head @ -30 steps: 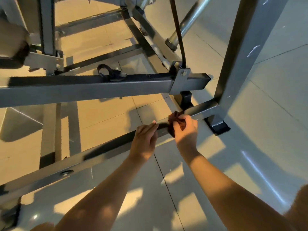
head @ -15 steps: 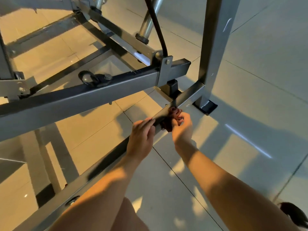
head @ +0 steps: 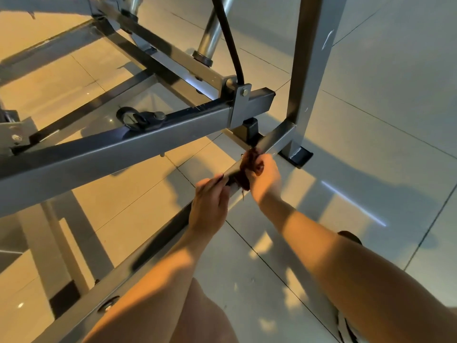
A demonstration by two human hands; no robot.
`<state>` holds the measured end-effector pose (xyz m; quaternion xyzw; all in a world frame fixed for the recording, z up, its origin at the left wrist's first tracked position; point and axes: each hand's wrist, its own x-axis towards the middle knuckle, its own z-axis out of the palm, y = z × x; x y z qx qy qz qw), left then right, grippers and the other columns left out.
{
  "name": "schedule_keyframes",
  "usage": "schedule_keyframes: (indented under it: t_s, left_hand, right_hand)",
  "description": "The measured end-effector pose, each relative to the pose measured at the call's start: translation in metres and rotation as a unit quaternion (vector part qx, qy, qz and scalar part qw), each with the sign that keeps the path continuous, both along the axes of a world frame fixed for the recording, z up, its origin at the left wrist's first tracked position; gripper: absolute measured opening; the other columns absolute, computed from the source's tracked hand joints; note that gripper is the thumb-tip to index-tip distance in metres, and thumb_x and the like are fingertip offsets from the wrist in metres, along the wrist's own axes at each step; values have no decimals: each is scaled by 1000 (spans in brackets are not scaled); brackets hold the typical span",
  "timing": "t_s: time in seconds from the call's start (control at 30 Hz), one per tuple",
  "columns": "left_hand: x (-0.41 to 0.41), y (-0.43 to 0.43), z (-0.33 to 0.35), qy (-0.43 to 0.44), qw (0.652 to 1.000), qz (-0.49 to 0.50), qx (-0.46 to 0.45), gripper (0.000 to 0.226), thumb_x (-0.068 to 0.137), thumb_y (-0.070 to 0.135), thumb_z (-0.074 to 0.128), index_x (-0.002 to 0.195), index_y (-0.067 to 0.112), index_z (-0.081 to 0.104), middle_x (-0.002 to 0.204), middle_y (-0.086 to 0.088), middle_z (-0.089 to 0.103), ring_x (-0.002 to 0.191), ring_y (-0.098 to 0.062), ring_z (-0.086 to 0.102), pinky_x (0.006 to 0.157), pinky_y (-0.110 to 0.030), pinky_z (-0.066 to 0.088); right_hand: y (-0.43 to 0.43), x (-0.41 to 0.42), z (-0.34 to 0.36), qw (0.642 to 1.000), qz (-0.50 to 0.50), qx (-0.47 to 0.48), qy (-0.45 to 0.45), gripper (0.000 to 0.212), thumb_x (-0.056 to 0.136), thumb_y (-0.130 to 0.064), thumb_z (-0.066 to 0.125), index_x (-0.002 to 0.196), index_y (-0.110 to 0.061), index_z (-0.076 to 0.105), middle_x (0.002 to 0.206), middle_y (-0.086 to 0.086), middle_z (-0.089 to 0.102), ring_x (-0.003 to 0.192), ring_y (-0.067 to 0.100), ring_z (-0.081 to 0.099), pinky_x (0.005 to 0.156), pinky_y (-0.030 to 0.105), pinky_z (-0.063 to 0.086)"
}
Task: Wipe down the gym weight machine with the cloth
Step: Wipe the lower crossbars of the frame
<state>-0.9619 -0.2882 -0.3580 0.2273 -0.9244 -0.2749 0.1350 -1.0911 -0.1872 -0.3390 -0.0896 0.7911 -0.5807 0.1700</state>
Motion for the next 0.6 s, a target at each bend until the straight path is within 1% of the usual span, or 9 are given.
schedule_keyframes:
  t_s: [0.07,0.17,0.23,0.27,0.33,0.4,0.47,0.53,0.6]
  left_hand:
    - [1,1,3,14,999,22,32,46,107,38,34,138,15,59,135,-1,60,126,-15,40,103,-30,39]
    - [0,2,5,6,999,21,30,44,108,35,38,140,14,58,140,-2,58,129,-15,38,105,-26,34]
    - [0,1,3,3,999,24,30,43,107,34,39,140,13,59,141,-2,58,129,-15,38,104,-24,33]
    - [0,1,2,5,999,23,26,44,107,35,39,139,13,59,142,-1,58,129,-15,38,105,-25,35]
    - [0,1,0,11,1000,15,14,50,105,41,36,139,13,60,142,1,57,128,-13,38,105,-25,35]
    - [1,-1,-3,8,1000,13,10,56,104,45,32,140,13,60,142,2,57,128,-10,37,104,-23,34]
    - [0,2,-4,8,1000,21,1,56,104,46,32,140,13,60,142,2,57,129,-11,38,103,-26,39]
    - [-2,5,-4,8,999,34,1,55,104,46,32,140,15,60,142,3,57,130,-14,39,103,-32,45]
    - [-1,6,-3,3,999,34,3,55,104,47,32,141,16,59,143,4,56,131,-15,39,104,-35,46]
  right_hand:
    - [0,23,-14,999,21,-27,-23,25,94,11,55,101,-13,54,100,12,64,86,16,67,67,32,55]
    - [0,47,-21,993,-6,-56,-101,21,93,-2,66,89,-22,63,82,-4,70,76,9,66,65,19,53]
    - [4,44,-18,988,10,-78,-134,15,92,-2,68,92,-16,63,77,-5,67,62,-1,63,56,15,49]
    - [5,37,-18,987,8,-88,-131,12,93,-1,68,96,-11,62,77,-2,66,60,2,63,55,18,49]
    - [5,15,-21,984,-48,-98,-140,12,93,-2,67,102,-7,60,84,7,67,74,19,65,61,30,51]
    - [1,-1,-23,972,-104,-105,-182,17,96,-3,63,111,-2,57,96,20,67,80,33,65,53,30,53]
    - [-4,2,-29,959,-103,-137,-224,19,98,1,57,116,7,54,103,29,64,78,34,63,45,29,52]
    - [-8,23,-30,942,-68,-173,-278,20,101,-5,52,117,7,56,108,27,66,87,38,65,53,35,55]
    - [-6,48,-26,930,-20,-191,-312,33,93,-19,60,117,4,60,106,21,69,96,37,67,67,40,59]
